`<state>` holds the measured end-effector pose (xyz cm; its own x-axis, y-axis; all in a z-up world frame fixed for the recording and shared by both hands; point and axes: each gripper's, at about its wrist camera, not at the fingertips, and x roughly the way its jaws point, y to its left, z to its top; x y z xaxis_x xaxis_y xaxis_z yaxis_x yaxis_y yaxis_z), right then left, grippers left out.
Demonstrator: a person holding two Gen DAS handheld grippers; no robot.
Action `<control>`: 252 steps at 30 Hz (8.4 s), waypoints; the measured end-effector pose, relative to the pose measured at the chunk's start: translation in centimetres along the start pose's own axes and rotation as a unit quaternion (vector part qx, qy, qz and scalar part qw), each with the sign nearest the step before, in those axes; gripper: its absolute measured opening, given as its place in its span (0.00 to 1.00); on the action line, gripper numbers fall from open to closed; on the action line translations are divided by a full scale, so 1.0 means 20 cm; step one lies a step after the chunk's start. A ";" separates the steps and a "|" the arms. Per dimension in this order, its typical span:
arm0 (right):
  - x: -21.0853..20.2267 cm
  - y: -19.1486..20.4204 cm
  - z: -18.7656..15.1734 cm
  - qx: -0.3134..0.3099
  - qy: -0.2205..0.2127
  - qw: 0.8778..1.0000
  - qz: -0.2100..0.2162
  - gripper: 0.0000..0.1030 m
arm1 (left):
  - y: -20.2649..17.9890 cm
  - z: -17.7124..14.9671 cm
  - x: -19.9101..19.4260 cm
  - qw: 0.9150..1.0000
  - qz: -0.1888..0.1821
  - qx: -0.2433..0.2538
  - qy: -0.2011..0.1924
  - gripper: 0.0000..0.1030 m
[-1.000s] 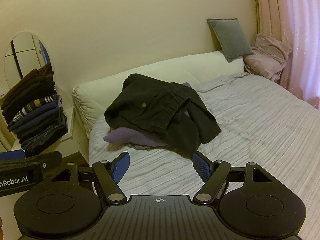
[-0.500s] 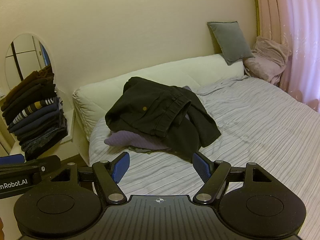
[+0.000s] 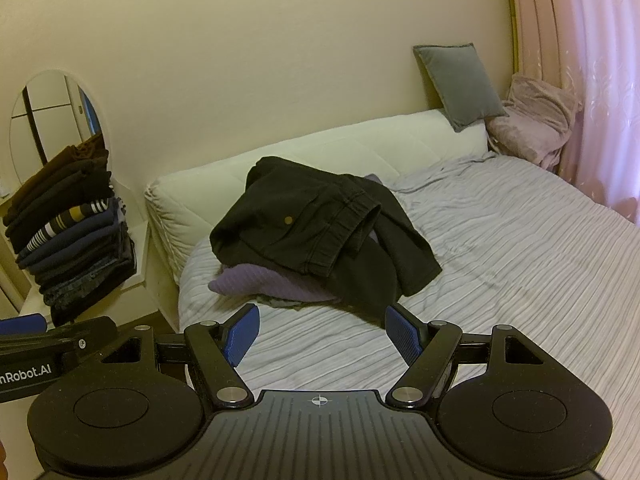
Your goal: Fold clothes
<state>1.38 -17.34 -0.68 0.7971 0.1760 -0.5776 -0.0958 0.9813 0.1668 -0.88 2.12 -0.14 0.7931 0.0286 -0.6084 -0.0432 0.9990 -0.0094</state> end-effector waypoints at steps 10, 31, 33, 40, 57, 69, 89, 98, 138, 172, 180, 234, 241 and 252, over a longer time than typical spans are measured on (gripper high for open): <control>0.00 -0.03 -0.01 0.005 -0.002 1.000 0.006 0.71 | -0.02 0.00 -0.02 1.000 0.009 0.000 -0.001 0.84; -0.01 -0.08 -0.02 0.012 -0.005 1.000 0.014 0.71 | -0.06 -0.02 -0.05 1.000 0.025 -0.002 0.001 0.84; -0.01 -0.08 -0.02 0.012 -0.005 1.000 0.014 0.71 | -0.06 -0.02 -0.05 1.000 0.026 -0.002 0.001 0.84; 0.00 -0.10 -0.02 0.019 -0.005 1.000 0.015 0.71 | -0.04 -0.01 -0.02 1.000 0.027 0.000 0.007 0.84; 0.20 -0.16 0.00 0.041 0.018 0.999 -0.021 0.71 | 0.12 0.01 0.26 0.999 0.009 0.000 0.037 0.83; 0.52 -0.21 0.04 0.086 0.047 0.994 -0.053 0.71 | 0.24 0.16 0.71 0.997 -0.038 0.030 0.054 0.76; 1.25 -0.43 0.08 0.385 0.050 0.920 0.046 0.71 | 0.54 0.49 1.60 0.992 -0.081 0.042 0.090 0.71; 1.68 -0.53 -0.08 0.516 0.040 0.852 0.079 0.71 | 0.61 0.55 1.99 0.989 -0.083 0.051 0.112 0.69; 1.53 -0.50 0.27 0.484 -0.149 0.849 0.152 0.12 | 0.71 0.71 2.27 0.984 -0.158 -0.058 0.057 0.11; -1.88 0.00 -0.51 0.283 -0.547 0.769 -0.174 0.11 | -0.99 0.45 -0.27 0.713 -0.679 0.075 -0.159 0.09; -1.88 -0.26 -1.19 0.536 -0.277 0.690 -0.399 0.64 | -1.62 -0.19 -0.26 0.764 -0.537 0.356 -0.012 0.16; -1.00 0.51 -1.65 0.569 0.030 0.701 -0.429 0.64 | -0.60 -0.64 0.19 0.769 -0.395 0.488 0.120 0.40; -1.17 0.37 -1.77 0.570 0.037 0.707 -0.417 0.64 | -0.70 -0.78 0.09 0.778 -0.383 0.479 0.135 0.41; -1.42 0.15 -1.98 0.561 0.056 0.716 -0.411 0.64 | -0.80 -1.05 0.01 0.798 -0.360 0.447 0.186 0.44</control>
<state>-45.03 -16.37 -15.43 0.2495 -0.3588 -0.8995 0.9684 0.0876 0.2336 -12.81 -14.51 -16.82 0.1751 -0.4091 -0.8955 0.9243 0.3815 0.0064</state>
